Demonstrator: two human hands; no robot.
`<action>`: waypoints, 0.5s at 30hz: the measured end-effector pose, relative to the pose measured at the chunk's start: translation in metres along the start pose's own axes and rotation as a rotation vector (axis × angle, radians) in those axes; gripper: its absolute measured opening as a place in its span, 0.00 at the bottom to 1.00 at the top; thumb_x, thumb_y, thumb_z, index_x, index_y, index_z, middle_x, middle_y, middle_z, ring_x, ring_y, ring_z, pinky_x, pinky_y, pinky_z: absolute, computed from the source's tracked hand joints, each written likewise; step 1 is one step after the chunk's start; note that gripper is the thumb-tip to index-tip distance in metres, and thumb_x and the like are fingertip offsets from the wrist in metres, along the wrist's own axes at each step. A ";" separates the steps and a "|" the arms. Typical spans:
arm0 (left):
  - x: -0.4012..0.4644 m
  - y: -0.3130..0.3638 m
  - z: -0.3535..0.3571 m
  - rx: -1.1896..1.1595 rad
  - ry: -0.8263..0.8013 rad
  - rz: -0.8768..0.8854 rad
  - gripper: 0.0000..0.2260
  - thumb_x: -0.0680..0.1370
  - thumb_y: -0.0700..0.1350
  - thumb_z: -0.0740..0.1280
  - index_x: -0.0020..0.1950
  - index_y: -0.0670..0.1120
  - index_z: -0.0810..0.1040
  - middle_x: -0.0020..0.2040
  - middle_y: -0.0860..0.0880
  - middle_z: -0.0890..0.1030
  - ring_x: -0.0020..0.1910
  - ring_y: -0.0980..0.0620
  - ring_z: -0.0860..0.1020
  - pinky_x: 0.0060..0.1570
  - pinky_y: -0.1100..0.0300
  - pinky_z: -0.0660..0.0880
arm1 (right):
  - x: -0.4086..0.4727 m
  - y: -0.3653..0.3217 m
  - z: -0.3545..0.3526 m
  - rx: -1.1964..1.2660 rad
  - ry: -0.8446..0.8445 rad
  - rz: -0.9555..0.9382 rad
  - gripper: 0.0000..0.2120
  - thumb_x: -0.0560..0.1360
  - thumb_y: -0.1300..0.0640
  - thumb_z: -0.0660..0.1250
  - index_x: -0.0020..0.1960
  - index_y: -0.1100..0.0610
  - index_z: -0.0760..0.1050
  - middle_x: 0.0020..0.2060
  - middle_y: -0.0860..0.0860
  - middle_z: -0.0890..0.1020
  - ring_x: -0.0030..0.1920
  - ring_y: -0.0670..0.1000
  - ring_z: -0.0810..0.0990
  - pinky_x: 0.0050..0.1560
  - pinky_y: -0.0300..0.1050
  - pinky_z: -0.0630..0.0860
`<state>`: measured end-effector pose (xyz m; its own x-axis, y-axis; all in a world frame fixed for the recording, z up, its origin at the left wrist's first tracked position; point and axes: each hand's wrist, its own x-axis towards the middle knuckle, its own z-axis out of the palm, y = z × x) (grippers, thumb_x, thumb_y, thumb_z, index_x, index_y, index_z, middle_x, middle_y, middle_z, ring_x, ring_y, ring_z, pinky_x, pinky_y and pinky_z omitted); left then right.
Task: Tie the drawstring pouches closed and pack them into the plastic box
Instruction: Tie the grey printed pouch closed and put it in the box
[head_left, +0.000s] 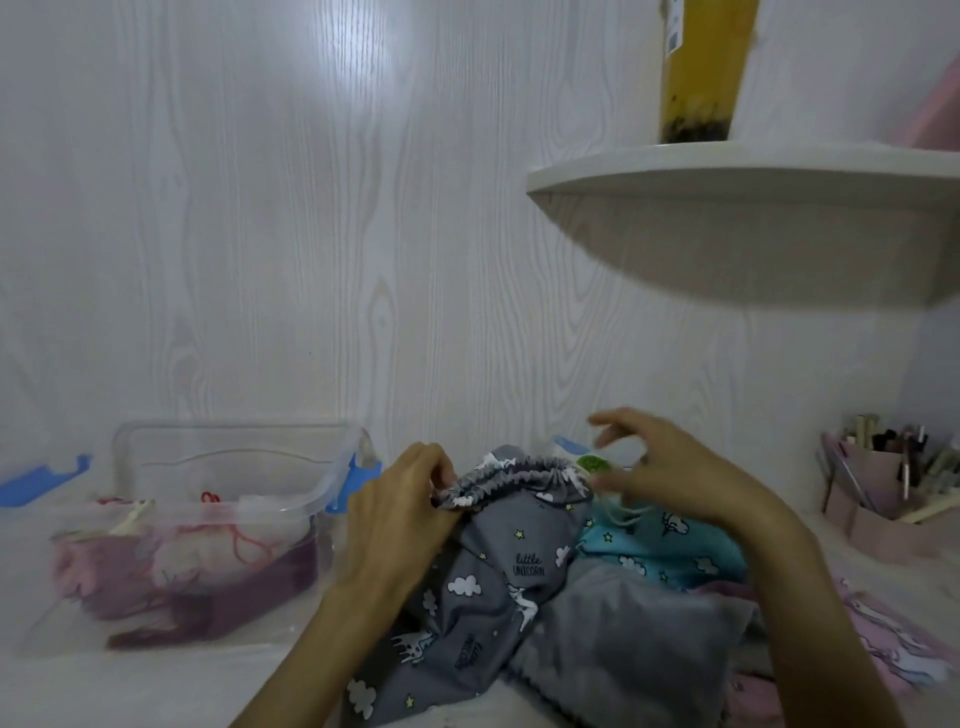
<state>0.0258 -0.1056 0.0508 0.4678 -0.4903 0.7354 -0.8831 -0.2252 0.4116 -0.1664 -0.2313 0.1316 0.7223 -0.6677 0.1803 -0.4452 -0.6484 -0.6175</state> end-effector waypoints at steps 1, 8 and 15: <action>0.000 -0.001 0.000 0.000 0.009 0.003 0.12 0.70 0.47 0.72 0.36 0.53 0.67 0.34 0.55 0.75 0.30 0.56 0.75 0.33 0.56 0.71 | 0.001 -0.004 0.009 -0.049 -0.147 0.023 0.25 0.72 0.58 0.71 0.66 0.49 0.67 0.58 0.48 0.75 0.38 0.46 0.79 0.40 0.39 0.76; 0.013 -0.009 -0.009 -0.216 -0.556 -0.152 0.12 0.70 0.55 0.72 0.48 0.53 0.74 0.45 0.54 0.81 0.40 0.57 0.81 0.43 0.57 0.78 | 0.014 -0.001 0.031 -0.131 0.275 0.050 0.05 0.70 0.56 0.72 0.39 0.57 0.84 0.33 0.56 0.83 0.36 0.51 0.80 0.40 0.47 0.77; 0.019 0.003 -0.027 0.313 -0.355 0.054 0.06 0.78 0.50 0.65 0.50 0.53 0.82 0.48 0.53 0.83 0.47 0.52 0.80 0.47 0.57 0.75 | 0.012 0.016 0.017 -0.148 0.245 0.122 0.03 0.71 0.59 0.71 0.42 0.56 0.85 0.30 0.51 0.82 0.33 0.47 0.79 0.32 0.36 0.72</action>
<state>0.0328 -0.0925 0.0804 0.4281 -0.7533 0.4993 -0.8996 -0.4080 0.1558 -0.1561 -0.2432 0.1105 0.5178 -0.8005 0.3017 -0.6059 -0.5922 -0.5313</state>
